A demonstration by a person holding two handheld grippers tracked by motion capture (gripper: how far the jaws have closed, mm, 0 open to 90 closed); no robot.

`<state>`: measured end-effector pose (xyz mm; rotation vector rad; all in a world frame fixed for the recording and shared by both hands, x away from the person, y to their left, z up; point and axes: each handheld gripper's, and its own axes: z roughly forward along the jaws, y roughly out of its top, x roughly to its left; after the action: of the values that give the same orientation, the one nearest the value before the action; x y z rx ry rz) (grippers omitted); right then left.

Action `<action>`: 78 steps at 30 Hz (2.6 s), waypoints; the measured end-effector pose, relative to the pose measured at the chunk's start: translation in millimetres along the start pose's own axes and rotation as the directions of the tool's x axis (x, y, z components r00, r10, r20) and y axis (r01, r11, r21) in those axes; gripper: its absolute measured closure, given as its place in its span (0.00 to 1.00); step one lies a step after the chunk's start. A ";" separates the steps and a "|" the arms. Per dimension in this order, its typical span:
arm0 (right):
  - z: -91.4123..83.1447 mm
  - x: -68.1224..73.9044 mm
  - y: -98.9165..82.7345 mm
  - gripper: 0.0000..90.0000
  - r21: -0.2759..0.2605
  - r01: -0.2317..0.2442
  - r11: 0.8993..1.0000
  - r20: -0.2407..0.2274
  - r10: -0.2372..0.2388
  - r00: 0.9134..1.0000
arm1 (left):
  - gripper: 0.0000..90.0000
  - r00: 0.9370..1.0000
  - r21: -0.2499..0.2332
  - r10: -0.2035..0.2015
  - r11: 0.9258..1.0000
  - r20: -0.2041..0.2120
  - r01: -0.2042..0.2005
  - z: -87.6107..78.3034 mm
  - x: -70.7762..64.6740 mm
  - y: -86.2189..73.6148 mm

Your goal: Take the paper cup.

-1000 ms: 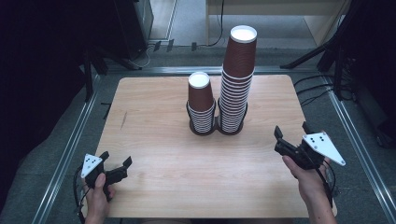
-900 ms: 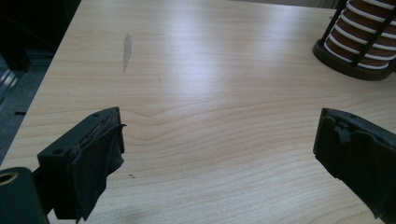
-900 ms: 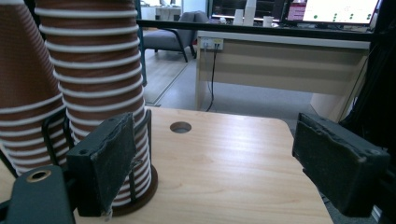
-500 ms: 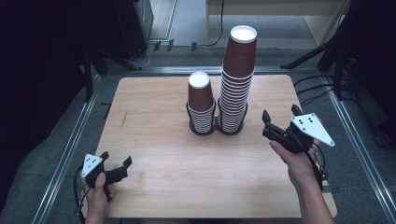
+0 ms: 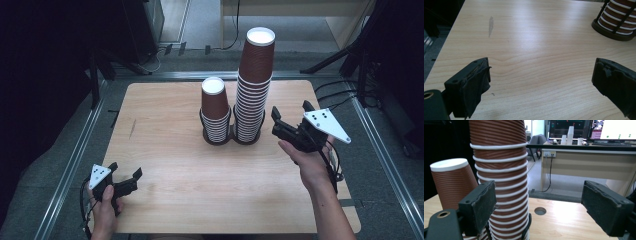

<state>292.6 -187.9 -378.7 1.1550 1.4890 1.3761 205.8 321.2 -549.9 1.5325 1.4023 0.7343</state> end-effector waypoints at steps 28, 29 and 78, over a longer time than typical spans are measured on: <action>33.3 32.9 34.8 0.14 -0.071 0.002 0.997 -0.036 -0.005 0.999 | 0.02 1.000 0.008 0.008 1.000 0.017 -0.008 1.1 -0.8 0.0; 34.5 34.1 36.2 0.14 -0.075 0.000 0.997 -0.037 -0.003 0.999 | 0.02 1.000 0.008 0.008 1.000 0.017 -0.008 1.1 -0.8 0.0; 105.9 61.3 65.2 0.10 0.004 -0.021 1.000 0.026 0.021 0.999 | 0.02 0.999 0.003 -0.001 1.000 0.032 0.001 1.1 0.7 0.1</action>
<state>383.8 -99.7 -322.8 1.1899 1.4659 1.3677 207.0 321.6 -550.4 1.5391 1.3811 0.7047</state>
